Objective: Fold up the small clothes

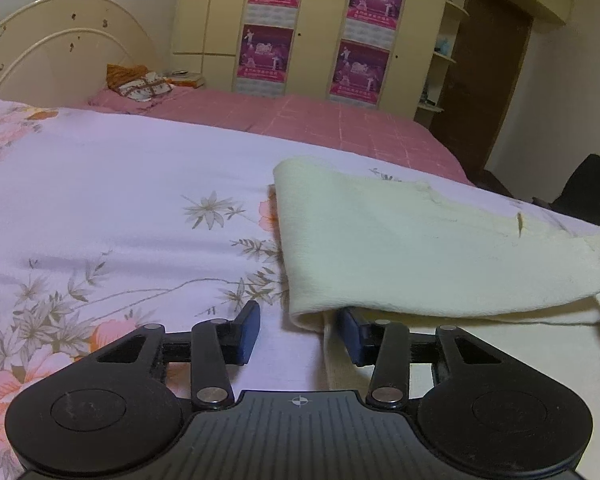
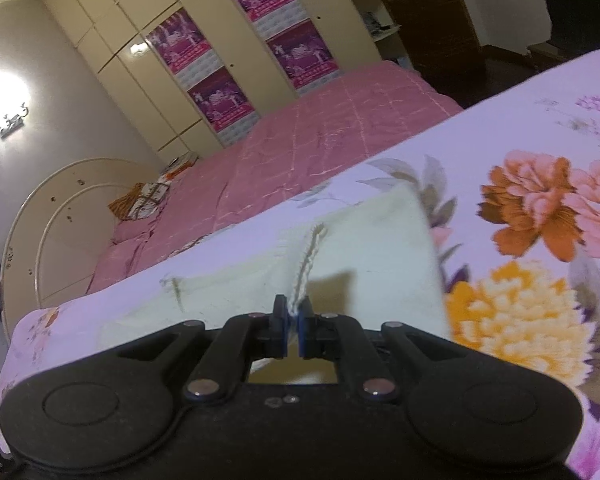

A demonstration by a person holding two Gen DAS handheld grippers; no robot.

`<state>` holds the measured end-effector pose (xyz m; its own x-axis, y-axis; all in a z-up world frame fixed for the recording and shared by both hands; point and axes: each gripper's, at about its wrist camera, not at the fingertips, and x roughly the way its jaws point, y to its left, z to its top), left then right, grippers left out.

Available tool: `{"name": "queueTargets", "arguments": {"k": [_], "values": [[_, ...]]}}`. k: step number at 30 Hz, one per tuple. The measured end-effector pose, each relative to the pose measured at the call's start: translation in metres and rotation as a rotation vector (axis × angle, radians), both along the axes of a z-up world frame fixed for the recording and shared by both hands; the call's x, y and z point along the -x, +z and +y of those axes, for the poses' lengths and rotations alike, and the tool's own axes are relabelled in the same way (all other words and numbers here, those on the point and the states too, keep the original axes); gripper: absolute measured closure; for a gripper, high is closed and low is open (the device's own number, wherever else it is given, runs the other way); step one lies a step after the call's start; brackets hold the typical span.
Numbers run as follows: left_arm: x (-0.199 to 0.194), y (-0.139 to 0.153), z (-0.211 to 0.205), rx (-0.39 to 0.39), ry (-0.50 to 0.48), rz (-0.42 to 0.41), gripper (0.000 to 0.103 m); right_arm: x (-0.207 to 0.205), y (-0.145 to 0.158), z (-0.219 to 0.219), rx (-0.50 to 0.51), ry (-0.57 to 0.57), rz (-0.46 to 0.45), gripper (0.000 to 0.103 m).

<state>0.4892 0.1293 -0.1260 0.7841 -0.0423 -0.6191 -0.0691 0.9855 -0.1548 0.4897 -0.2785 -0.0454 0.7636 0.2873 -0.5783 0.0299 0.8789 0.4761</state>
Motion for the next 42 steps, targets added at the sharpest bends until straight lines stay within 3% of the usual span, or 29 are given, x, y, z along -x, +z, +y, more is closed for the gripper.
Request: {"name": "queueTargets", "arguments": {"k": [42], "values": [[-0.003,0.005,-0.003,-0.033,-0.025,0.029,0.06,0.017,-0.034,-0.038,-0.028,-0.055,0.069,0.098]]}}
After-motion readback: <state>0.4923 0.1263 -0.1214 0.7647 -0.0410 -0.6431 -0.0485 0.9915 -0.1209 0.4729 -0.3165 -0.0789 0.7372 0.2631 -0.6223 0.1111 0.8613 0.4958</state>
